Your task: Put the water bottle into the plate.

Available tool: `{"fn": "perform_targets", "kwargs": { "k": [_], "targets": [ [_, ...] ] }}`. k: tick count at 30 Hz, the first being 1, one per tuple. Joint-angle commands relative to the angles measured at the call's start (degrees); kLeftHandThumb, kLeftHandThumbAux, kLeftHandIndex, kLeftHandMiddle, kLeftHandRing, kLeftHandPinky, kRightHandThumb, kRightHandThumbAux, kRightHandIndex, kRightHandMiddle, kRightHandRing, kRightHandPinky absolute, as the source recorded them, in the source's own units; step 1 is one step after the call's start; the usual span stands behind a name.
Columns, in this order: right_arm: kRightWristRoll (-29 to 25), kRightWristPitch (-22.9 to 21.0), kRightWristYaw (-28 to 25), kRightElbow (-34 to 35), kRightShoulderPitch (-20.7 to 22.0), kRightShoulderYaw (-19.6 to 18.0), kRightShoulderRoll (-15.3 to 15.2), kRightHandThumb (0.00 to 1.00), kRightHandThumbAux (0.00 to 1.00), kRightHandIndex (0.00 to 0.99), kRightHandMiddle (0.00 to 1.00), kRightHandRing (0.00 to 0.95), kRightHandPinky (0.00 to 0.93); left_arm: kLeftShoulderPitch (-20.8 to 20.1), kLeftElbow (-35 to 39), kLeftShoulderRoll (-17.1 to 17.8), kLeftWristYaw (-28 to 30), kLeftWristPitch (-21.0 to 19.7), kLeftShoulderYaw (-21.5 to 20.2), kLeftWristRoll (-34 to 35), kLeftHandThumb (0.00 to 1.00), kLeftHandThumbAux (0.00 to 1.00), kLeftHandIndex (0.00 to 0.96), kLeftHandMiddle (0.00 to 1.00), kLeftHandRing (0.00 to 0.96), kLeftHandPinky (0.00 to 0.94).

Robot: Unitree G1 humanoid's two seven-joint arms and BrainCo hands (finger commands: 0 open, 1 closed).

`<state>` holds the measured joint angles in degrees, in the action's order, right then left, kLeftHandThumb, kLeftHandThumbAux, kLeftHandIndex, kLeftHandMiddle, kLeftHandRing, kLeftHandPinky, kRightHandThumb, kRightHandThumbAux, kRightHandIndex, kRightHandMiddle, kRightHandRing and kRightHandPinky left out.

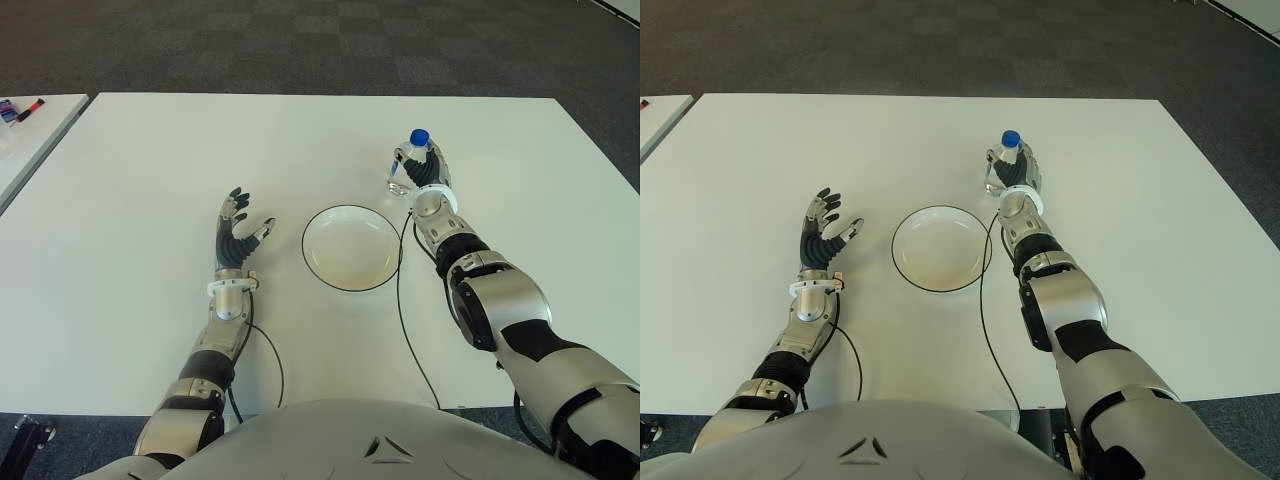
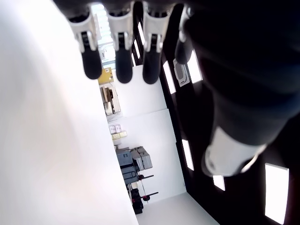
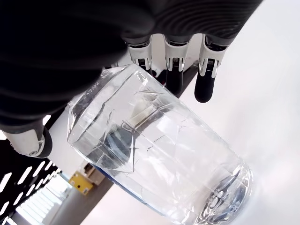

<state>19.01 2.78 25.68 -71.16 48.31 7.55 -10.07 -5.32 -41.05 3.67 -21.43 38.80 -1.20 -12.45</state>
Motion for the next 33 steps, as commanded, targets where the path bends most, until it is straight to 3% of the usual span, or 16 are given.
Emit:
{"fn": "perform_targets", "kwargs": {
  "k": [1, 18, 22, 33],
  "targets": [
    [-0.1, -0.9, -0.7, -0.6, 0.5, 0.0, 0.0, 0.403, 0.395, 0.0, 0.001, 0.087, 0.181, 1.2, -1.4, 0.2, -0.5, -0.4, 0.1, -0.6, 0.161, 0.758, 0.126, 0.189, 0.188, 0.209],
    [-0.1, 1.9, 0.9, -1.0, -0.6, -0.2, -0.4, 0.363, 0.442, 0.001, 0.043, 0.102, 0.19, 0.9, -2.2, -0.1, 0.0, 0.8, -0.3, 0.4, 0.179, 0.774, 0.129, 0.192, 0.191, 0.213],
    [-0.2, 3.1, 2.2, -1.2, -1.0, -0.5, -0.4, 0.378, 0.473, 0.064, 0.117, 0.163, 0.259, 0.7, -2.5, -0.1, 0.0, 0.9, -0.2, 0.4, 0.183, 0.78, 0.126, 0.191, 0.191, 0.215],
    [-2.7, 6.4, 4.6, -1.5, -1.8, -3.4, 0.6, 0.491, 0.528, 0.262, 0.254, 0.272, 0.334, 0.7, -2.4, -0.2, -0.1, 1.0, -0.3, 0.5, 0.198, 0.793, 0.116, 0.188, 0.192, 0.227]
  ]
}}
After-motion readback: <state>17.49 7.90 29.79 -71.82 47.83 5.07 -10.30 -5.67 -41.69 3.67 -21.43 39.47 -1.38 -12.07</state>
